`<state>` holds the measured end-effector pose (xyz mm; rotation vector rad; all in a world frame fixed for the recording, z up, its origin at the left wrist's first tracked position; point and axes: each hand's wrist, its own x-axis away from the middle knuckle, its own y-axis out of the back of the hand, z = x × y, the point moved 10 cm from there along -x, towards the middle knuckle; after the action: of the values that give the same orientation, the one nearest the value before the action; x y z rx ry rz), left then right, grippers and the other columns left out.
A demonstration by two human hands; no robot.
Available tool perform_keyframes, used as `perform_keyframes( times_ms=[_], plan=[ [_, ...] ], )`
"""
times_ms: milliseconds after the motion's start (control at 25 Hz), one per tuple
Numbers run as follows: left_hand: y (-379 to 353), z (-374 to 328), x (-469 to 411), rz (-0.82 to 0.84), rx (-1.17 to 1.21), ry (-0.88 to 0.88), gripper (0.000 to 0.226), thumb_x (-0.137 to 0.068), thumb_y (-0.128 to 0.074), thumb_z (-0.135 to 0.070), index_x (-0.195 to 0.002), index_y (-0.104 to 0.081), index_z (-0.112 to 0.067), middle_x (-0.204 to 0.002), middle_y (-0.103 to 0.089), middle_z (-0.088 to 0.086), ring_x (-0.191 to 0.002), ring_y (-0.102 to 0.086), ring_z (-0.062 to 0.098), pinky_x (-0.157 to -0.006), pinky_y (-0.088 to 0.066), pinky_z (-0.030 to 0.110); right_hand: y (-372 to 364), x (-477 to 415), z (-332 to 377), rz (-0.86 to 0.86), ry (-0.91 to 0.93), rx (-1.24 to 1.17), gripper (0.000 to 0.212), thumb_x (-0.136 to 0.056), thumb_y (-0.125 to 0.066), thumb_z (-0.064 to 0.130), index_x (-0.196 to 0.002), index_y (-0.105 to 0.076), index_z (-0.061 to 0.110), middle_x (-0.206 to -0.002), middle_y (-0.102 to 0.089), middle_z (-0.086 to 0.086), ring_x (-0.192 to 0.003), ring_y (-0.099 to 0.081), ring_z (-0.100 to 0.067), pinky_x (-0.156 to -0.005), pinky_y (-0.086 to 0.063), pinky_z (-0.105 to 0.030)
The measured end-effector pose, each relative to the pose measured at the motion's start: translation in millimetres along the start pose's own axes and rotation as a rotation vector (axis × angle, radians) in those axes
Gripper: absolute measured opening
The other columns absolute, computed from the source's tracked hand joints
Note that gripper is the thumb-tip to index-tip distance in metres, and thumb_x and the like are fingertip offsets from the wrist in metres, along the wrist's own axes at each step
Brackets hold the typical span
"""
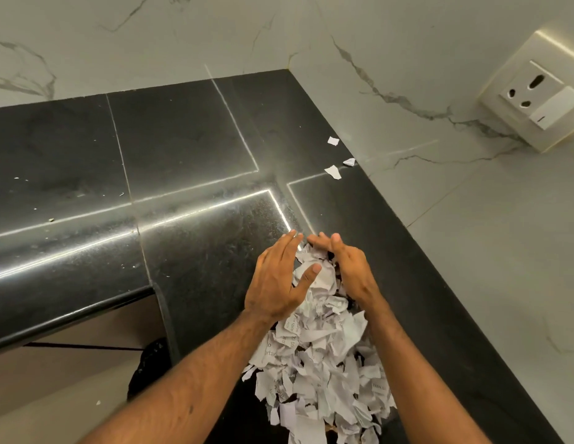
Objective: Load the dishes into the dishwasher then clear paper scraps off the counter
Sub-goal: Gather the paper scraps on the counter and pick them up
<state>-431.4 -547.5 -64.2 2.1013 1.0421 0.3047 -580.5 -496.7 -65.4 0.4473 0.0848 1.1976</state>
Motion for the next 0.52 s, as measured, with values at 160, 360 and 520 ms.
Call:
perform_keyframes(
  times_ms=[160, 360, 520],
  plan=[
    [8, 4, -8, -0.033, 0.012, 0.005, 0.075, -0.099, -0.030, -0.076, -0.156, -0.037, -0.027, -0.157, -0.043, -0.009, -0.143, -0.038, 0.007, -0.119, -0.032, 0.041, 11, -1, 9, -0.076, 0.021, -0.048, 0.054, -0.114, -0.033, 0.046, -0.123, -0.079, 0.021, -0.120, -0.078, 0.009, -0.120, -0.069, -0.007, -0.109, -0.051, -0.031],
    [8, -2, -65, 0.014, -0.047, -0.090, 0.063, -0.103, -0.026, -0.069, -0.150, -0.045, -0.032, -0.150, -0.050, -0.011, -0.140, -0.039, 0.006, -0.119, -0.027, 0.048, 15, -4, 2, -0.146, 0.068, -0.028, 0.044, -0.114, -0.039, 0.037, -0.119, -0.080, 0.022, -0.116, -0.078, 0.011, -0.114, -0.072, -0.009, -0.103, -0.056, -0.036],
    [-15, -2, -72, 0.085, -0.217, -0.155, 0.055, -0.107, -0.019, -0.062, -0.150, -0.046, -0.041, -0.159, -0.041, -0.017, -0.153, -0.023, 0.009, -0.125, -0.012, 0.050, 19, -9, -2, -0.150, 0.054, 0.032, 0.047, -0.114, -0.036, 0.045, -0.117, -0.081, 0.030, -0.108, -0.081, 0.001, -0.105, -0.075, -0.022, -0.096, -0.058, -0.045]
  ],
)
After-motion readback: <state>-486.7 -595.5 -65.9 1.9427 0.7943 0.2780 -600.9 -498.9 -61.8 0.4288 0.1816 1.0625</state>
